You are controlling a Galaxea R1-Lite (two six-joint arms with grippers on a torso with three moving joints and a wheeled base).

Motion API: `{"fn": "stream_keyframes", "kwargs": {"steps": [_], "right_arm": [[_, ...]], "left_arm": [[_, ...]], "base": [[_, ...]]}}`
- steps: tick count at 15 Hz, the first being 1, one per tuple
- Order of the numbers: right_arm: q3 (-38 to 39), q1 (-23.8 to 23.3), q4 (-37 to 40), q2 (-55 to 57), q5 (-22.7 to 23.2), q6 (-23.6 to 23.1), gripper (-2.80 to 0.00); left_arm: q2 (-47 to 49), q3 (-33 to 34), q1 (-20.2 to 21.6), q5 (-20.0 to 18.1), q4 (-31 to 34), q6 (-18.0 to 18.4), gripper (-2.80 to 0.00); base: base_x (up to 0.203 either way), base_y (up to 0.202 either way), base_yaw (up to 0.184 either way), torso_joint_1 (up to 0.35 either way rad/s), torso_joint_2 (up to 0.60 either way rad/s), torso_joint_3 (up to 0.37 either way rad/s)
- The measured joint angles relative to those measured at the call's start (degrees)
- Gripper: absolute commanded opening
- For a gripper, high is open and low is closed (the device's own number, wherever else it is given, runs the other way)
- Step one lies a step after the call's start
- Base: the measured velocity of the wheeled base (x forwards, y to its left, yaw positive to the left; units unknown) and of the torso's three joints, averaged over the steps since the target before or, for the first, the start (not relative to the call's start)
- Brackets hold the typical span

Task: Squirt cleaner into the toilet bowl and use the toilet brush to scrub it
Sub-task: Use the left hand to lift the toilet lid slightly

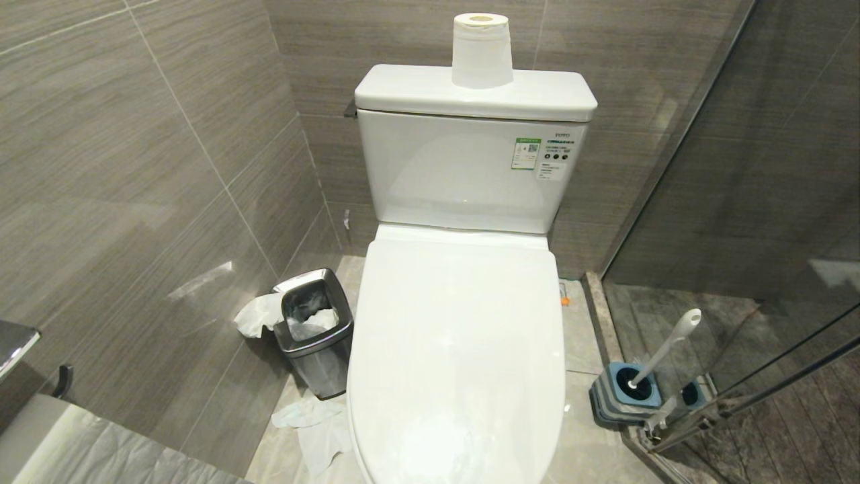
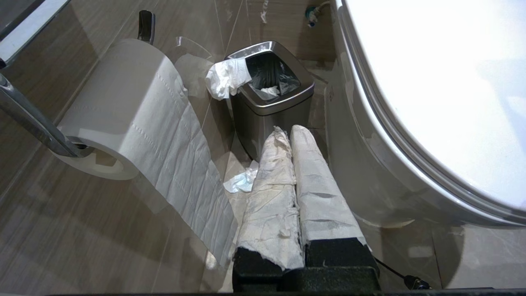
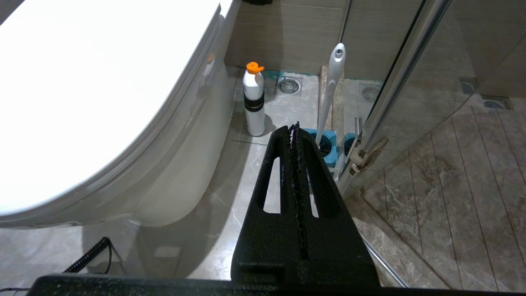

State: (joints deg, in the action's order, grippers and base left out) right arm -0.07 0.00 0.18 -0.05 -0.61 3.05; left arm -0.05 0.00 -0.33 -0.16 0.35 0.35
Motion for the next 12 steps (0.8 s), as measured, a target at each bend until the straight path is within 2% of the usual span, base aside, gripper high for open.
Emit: {"fn": "stream_keyframes", "kwargs": {"steps": [12], "right_arm": [[0.0, 0.0, 0.0, 0.0, 0.0, 0.0, -2.8]], "left_arm": [[0.0, 0.0, 0.0, 0.0, 0.0, -0.6, -2.8]], "base": [[0.0, 0.0, 0.0, 0.0, 0.0, 0.0]]}}
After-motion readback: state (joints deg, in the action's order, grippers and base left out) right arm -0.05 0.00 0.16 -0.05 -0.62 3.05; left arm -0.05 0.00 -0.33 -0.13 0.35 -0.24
